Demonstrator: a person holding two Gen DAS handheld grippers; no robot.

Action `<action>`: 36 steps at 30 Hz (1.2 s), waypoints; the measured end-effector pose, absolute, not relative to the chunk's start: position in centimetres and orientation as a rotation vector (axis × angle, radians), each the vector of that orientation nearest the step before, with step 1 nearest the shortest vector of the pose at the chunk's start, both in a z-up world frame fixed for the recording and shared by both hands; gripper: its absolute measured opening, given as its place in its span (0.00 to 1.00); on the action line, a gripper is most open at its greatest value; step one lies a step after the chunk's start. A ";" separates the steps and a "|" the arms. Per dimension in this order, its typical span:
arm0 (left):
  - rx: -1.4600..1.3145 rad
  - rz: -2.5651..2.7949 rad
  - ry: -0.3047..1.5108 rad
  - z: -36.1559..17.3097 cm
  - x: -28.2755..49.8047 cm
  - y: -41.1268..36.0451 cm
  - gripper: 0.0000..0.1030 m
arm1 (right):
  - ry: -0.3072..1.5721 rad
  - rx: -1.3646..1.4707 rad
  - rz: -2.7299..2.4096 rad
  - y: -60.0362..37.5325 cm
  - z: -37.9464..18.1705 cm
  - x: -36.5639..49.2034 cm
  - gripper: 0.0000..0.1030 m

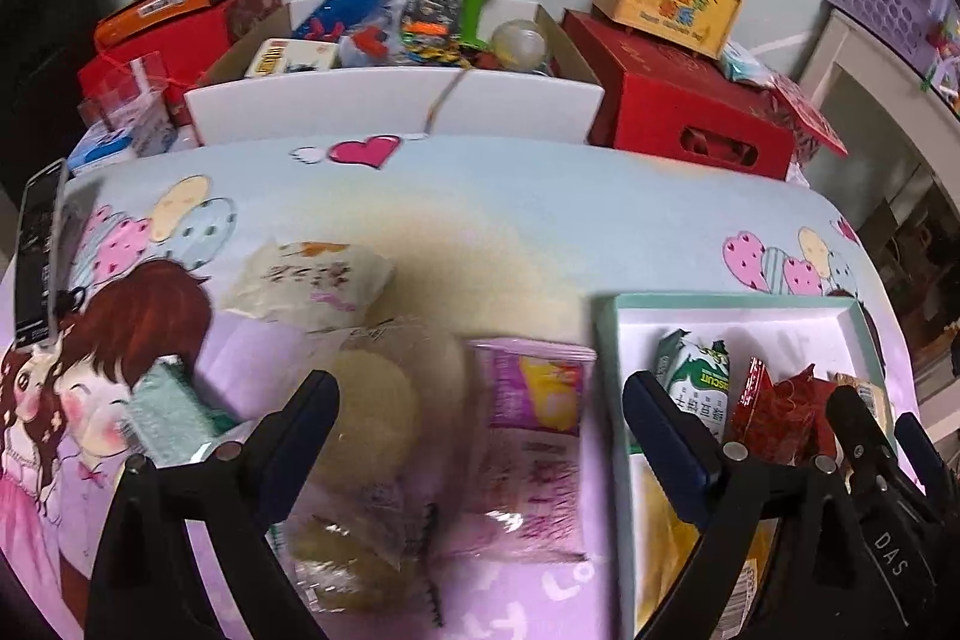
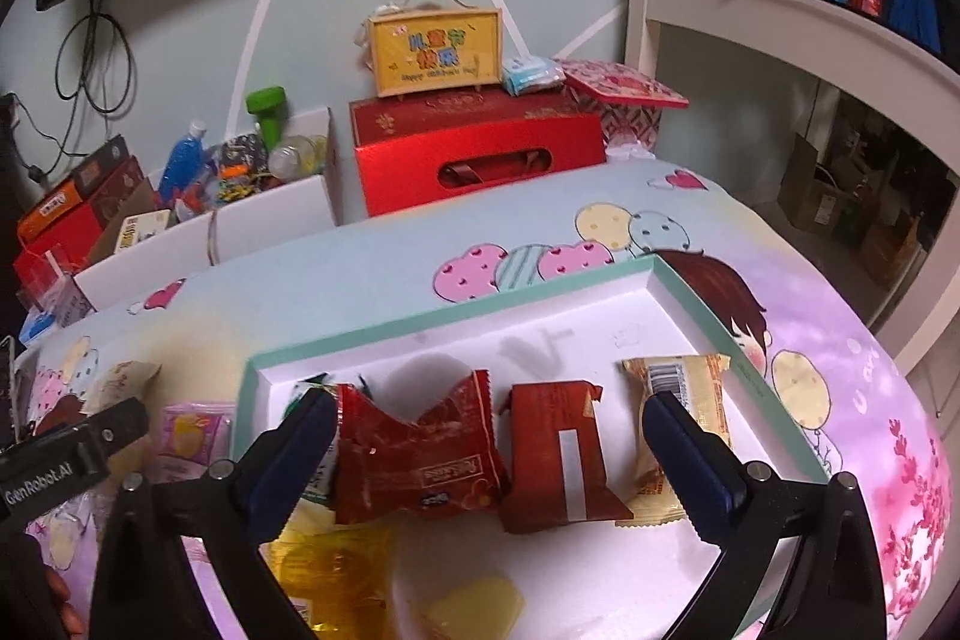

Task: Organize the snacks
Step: 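Withdraw both open grippers from the tray back toward the pile, then lower the right gripper onto the small red candy and grasp it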

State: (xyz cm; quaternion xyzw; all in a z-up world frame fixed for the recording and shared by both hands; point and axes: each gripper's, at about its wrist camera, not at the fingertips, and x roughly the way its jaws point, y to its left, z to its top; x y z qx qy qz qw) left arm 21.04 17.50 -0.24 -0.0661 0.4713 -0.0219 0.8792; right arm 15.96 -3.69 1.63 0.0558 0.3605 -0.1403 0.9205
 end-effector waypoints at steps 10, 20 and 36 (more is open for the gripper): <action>-0.206 -0.016 0.951 2.6 18.8 20.4 0.93 | 0.707 0.133 -0.249 -3.2 3.2 15.1 1.00; -0.260 0.065 0.970 2.2 16.1 23.3 0.93 | 0.719 0.106 -0.132 -0.6 3.5 14.2 1.00; -0.348 0.154 1.063 -1.0 12.0 25.8 0.93 | 0.772 0.080 0.003 2.7 2.5 11.5 1.00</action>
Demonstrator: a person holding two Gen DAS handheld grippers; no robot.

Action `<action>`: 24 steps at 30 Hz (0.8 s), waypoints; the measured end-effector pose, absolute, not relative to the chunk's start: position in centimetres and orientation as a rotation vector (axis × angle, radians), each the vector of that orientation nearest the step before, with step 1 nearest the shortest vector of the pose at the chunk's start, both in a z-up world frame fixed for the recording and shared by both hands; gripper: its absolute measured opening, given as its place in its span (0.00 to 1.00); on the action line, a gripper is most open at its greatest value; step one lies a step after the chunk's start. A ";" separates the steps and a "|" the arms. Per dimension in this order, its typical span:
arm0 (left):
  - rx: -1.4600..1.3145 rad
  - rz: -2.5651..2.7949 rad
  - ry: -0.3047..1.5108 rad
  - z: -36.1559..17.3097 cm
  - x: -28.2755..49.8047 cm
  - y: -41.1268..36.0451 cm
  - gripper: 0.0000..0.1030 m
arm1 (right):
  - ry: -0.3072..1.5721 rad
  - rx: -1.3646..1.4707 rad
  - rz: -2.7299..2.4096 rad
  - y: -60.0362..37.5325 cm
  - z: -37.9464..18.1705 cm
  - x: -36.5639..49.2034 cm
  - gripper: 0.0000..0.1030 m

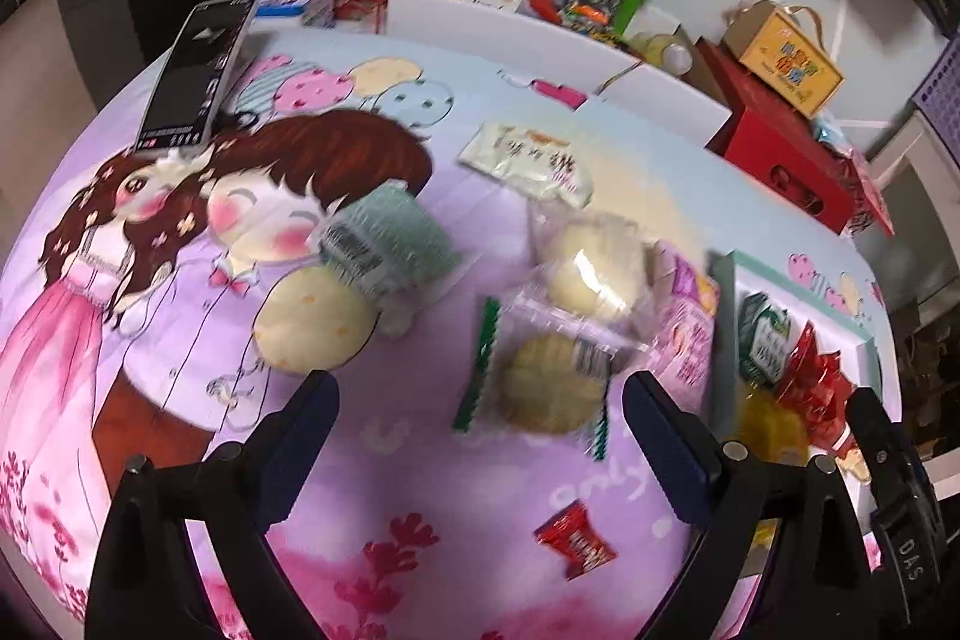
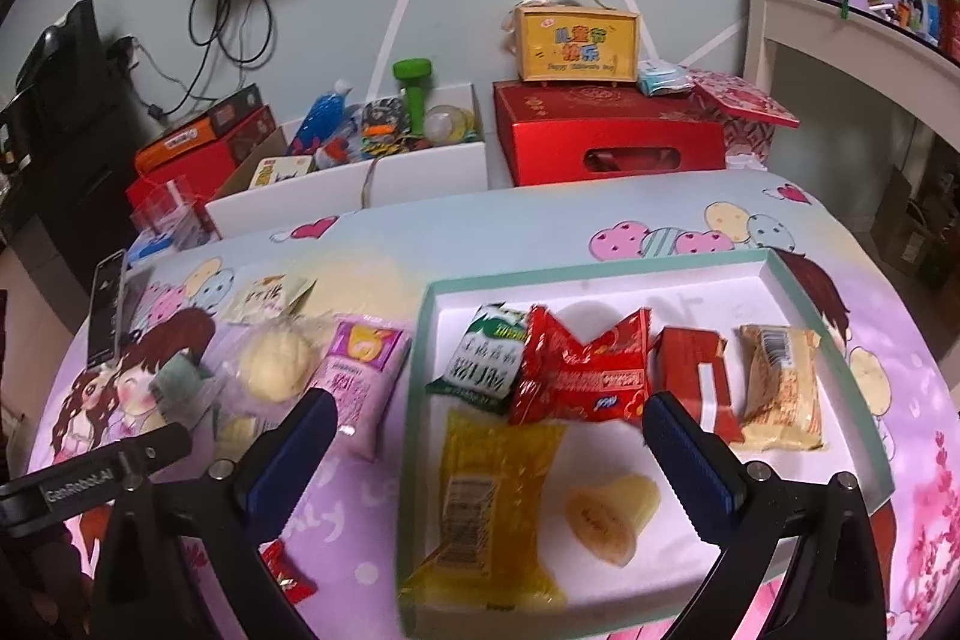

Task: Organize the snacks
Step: 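Lower the right gripper onto the small red candy and grasp it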

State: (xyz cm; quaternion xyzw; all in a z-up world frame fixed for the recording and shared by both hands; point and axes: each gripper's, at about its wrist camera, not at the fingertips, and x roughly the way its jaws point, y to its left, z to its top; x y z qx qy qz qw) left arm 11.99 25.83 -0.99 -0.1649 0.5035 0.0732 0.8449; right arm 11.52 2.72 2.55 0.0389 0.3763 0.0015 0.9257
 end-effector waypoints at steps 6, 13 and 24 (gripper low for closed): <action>-0.339 0.173 1.086 -1.7 10.4 26.0 0.93 | 0.781 0.056 0.048 4.2 2.3 10.4 1.00; -0.350 0.187 1.109 -2.6 8.7 26.6 0.93 | 0.808 0.029 0.087 5.8 1.6 9.6 1.00; -0.393 0.190 1.136 -3.6 7.7 27.6 0.93 | 0.861 -0.028 0.177 9.0 0.0 8.3 0.85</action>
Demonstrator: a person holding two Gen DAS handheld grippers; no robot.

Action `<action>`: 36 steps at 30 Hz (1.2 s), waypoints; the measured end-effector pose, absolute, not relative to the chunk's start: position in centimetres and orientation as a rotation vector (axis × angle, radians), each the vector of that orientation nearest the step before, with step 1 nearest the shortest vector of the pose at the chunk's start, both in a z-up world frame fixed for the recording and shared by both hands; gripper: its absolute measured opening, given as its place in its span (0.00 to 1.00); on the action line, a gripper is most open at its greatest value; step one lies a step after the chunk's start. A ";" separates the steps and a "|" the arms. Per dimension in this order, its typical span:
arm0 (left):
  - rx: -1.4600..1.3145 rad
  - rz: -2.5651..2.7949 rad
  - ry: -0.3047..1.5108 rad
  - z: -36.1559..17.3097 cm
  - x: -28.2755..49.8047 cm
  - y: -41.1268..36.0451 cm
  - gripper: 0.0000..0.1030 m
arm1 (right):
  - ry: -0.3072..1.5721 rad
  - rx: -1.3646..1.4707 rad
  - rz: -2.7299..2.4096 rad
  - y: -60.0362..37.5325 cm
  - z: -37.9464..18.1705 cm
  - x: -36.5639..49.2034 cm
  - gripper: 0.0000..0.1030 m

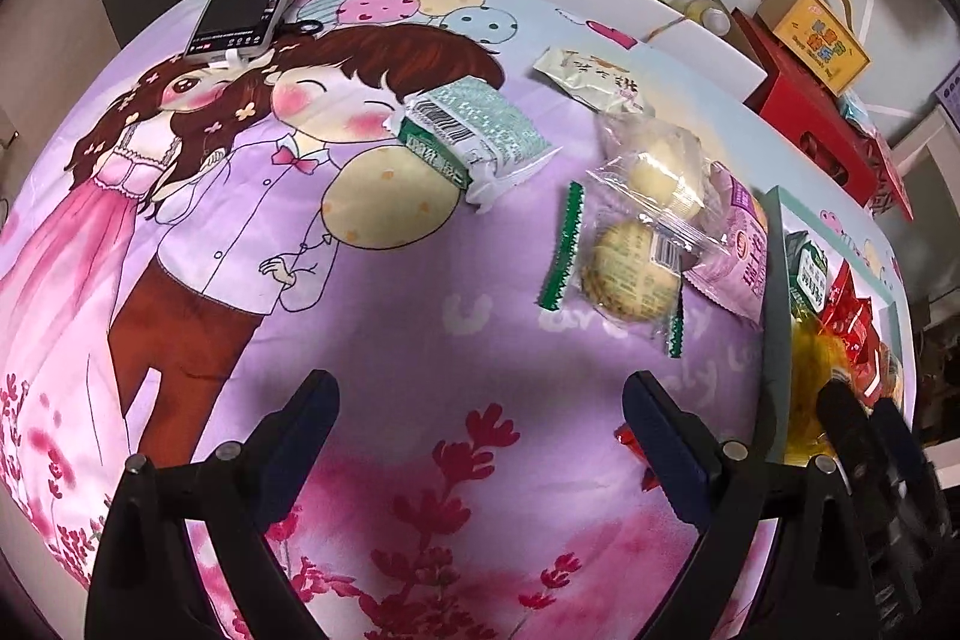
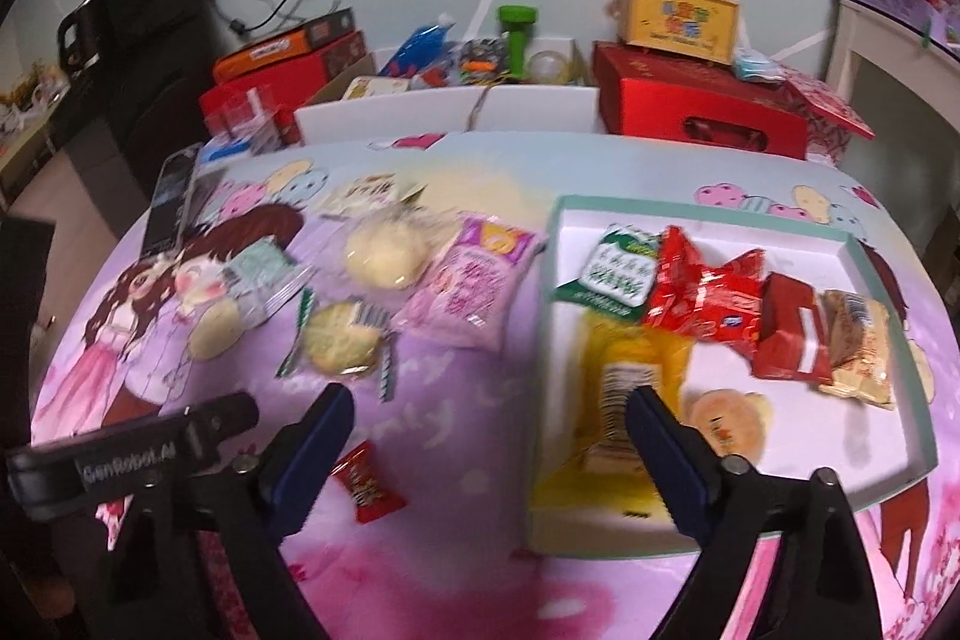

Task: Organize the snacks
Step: 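Lower the right gripper onto the small red candy and grasp it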

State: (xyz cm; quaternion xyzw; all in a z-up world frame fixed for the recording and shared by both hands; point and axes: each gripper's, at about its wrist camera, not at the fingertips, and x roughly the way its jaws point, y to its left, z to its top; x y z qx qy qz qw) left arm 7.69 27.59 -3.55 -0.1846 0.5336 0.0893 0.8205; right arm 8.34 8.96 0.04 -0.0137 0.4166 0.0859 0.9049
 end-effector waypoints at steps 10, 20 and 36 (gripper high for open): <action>-0.416 0.222 1.187 -5.0 7.9 28.8 0.93 | 0.903 -0.061 0.280 11.5 -1.5 8.0 0.74; -0.428 0.258 1.211 -5.7 8.0 29.7 0.93 | 1.000 -0.091 0.349 13.0 -4.0 8.2 0.67; -0.418 0.262 1.213 -5.9 8.3 29.7 0.93 | 1.065 -0.121 0.359 13.4 -5.8 8.6 0.41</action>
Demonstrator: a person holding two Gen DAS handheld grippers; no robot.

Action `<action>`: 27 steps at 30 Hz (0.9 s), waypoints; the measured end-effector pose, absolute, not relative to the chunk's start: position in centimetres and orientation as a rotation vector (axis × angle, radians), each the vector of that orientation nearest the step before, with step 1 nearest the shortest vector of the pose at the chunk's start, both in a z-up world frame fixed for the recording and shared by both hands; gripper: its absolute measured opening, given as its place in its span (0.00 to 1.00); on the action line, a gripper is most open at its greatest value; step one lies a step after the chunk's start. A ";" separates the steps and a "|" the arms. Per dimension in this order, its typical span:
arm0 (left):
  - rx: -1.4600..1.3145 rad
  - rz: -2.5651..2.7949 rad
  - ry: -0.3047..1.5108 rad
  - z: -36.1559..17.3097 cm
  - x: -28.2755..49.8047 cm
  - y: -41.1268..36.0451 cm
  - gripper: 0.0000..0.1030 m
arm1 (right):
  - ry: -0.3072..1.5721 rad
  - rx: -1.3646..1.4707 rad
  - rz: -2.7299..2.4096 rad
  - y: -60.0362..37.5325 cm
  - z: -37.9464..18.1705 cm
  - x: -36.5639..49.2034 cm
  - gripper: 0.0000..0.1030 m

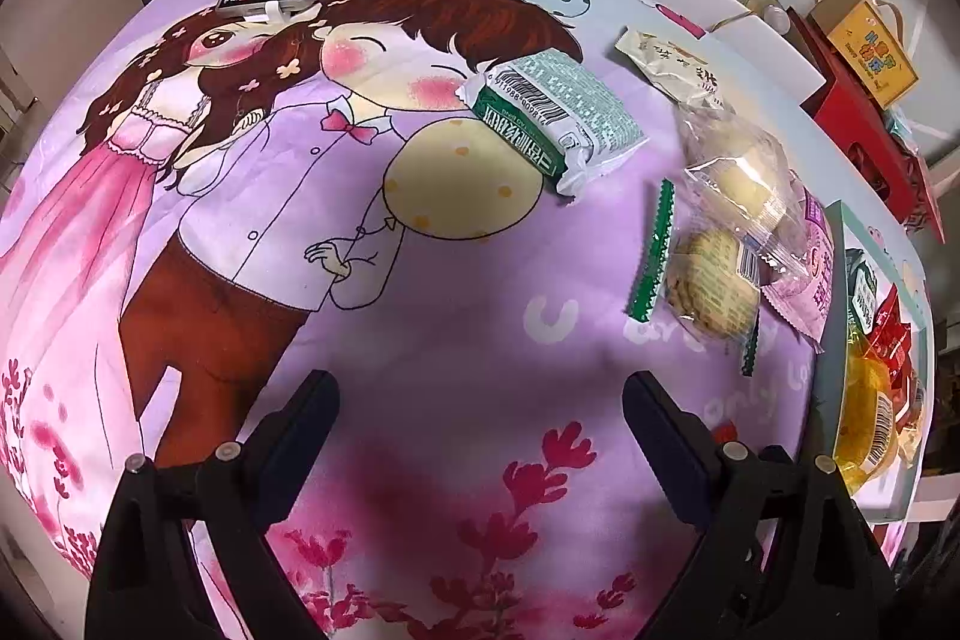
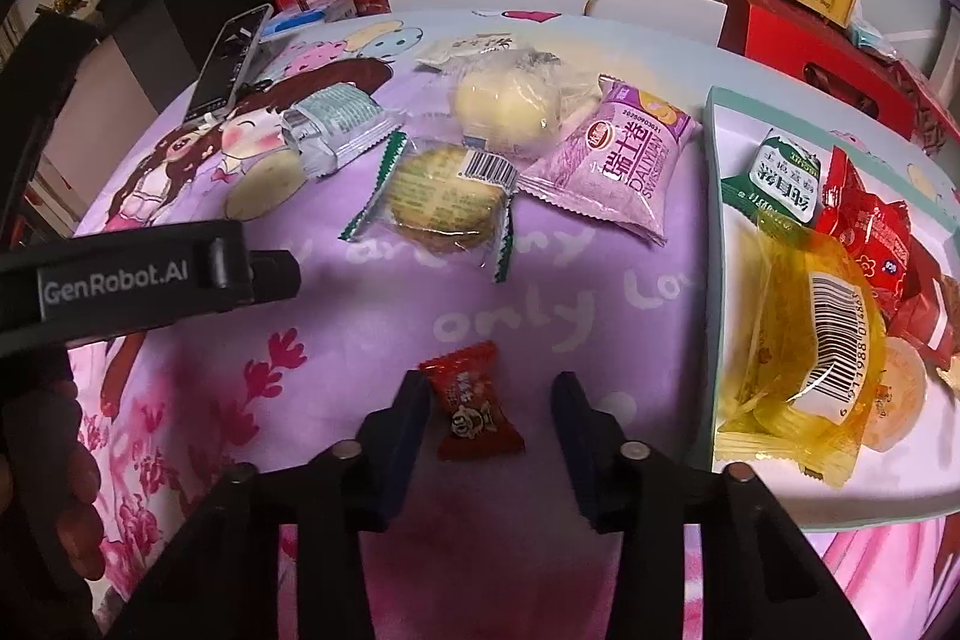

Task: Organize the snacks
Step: 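Lower the right gripper onto the small red candy and grasp it, then lift the red candy with the right gripper while the left gripper grasps the round biscuit bag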

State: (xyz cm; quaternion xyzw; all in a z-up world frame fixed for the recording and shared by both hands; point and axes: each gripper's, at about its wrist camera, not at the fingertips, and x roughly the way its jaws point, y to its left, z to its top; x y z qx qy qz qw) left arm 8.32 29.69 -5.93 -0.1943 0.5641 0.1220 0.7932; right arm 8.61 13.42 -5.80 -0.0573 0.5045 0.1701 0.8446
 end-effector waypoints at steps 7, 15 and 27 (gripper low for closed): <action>-0.405 0.254 1.215 -6.0 8.7 29.2 0.93 | 1.076 -0.111 0.364 13.2 -5.8 8.7 0.27; -0.405 0.254 1.210 -5.9 8.9 29.1 0.93 | 1.076 -0.085 0.369 12.9 -5.8 8.8 0.20; -0.425 0.251 1.186 -5.2 9.3 29.4 0.93 | 1.039 -0.027 0.367 11.9 -4.8 9.3 0.19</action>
